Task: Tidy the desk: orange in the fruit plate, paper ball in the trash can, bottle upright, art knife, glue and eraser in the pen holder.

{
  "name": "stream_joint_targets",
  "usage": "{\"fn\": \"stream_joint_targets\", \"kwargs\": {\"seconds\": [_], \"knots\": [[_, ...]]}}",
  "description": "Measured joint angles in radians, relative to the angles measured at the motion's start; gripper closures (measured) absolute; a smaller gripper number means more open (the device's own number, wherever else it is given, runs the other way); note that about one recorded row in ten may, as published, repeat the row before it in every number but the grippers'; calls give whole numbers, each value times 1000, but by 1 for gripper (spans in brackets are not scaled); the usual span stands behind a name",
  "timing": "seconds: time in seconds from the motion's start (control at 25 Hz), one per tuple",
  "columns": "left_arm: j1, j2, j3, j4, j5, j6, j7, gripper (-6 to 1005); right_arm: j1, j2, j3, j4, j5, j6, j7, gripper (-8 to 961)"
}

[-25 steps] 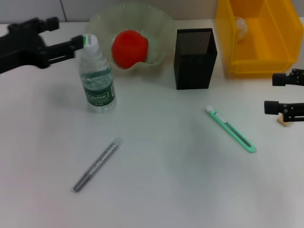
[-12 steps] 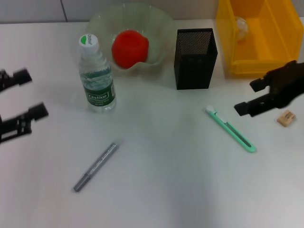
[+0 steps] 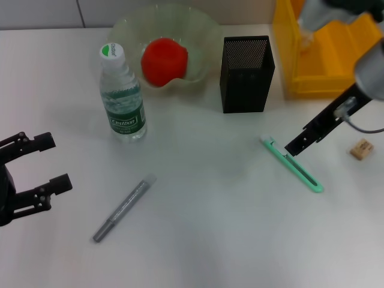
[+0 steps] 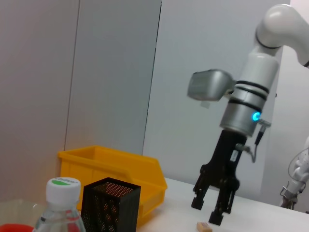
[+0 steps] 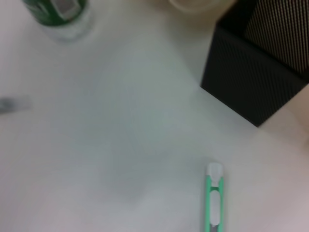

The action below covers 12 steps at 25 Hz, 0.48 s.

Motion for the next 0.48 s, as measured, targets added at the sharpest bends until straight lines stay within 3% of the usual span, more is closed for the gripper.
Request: {"fn": "stream_joint_targets", "kwargs": {"seconds": [0.32,0.48], "knots": [[-10,0,32,-1,32,3,19,197,73,3,-50,235,-44,149,60,120],[-33,-1,32,4,129,-12,20,197,79,4,-51,289,-43,204,58,120]]}}
